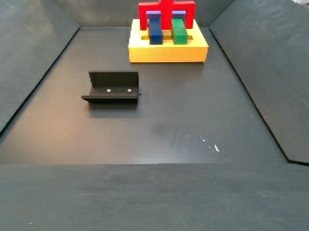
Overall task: Pick up the red object. Move up. Move to above the board. Insert the red object.
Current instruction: Insert the red object.
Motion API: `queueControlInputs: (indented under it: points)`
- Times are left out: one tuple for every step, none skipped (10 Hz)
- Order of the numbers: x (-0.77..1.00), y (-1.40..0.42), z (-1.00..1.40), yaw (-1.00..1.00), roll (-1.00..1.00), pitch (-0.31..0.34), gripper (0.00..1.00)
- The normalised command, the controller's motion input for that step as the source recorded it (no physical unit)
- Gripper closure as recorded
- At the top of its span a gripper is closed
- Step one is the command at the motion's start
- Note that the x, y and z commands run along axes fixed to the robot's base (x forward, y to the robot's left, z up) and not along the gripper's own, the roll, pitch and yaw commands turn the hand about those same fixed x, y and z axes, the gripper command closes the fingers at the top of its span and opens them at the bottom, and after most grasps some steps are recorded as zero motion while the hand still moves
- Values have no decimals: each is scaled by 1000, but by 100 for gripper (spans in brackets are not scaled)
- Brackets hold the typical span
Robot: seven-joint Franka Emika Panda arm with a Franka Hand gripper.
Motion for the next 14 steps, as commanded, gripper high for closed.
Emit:
queueControlInputs:
  points:
    - [0, 0, 114, 0, -10, 0, 100]
    - [-114, 0, 0, 0, 0, 0, 100]
    - [-60, 0, 0, 0, 0, 0, 100]
    - [-89, 0, -54, 0, 0, -10, 100]
    - [-171, 0, -203, 29, 0, -67, 100]
    - [0, 0, 100, 57, 0, 0, 100]
    - [0, 0, 177, 14, 0, 10, 100]
    - [0, 0, 206, 0, 0, 11, 100]
    - [0, 0, 111, 0, 0, 0, 100]
    - [0, 0, -40, 0, 0, -3, 100]
    - [-20, 0, -140, 0, 0, -19, 100]
    - [-66, 0, -231, 0, 10, -36, 100]
    - [0, 0, -171, 3, 0, -27, 100]
    - [0, 0, -246, 14, 0, -29, 100]
